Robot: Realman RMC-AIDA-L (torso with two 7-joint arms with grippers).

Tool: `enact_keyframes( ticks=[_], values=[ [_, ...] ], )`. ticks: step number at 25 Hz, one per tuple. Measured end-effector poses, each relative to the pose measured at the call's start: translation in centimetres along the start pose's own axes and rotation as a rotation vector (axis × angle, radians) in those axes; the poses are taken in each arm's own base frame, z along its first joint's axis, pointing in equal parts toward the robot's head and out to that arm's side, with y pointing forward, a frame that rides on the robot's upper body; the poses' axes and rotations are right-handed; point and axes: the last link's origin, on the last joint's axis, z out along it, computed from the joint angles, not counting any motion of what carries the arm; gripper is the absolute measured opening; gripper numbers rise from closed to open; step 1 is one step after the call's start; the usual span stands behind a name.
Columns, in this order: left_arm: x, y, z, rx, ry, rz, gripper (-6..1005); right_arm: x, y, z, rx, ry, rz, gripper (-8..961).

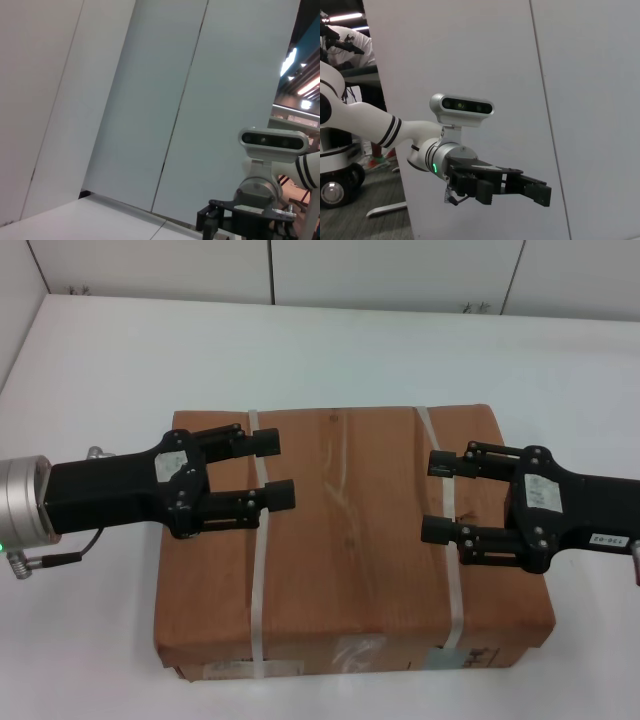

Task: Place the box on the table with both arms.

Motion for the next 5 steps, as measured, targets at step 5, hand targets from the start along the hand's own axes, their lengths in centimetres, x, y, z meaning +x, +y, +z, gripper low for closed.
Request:
enact_keyframes(
  ticks=[5],
  values=[
    [-0.12,-0.05,0.15,0.007,0.002,-0.005,790,0.06,-0.08,-0.01,0.007,0.003,-0.003,763]
  ],
)
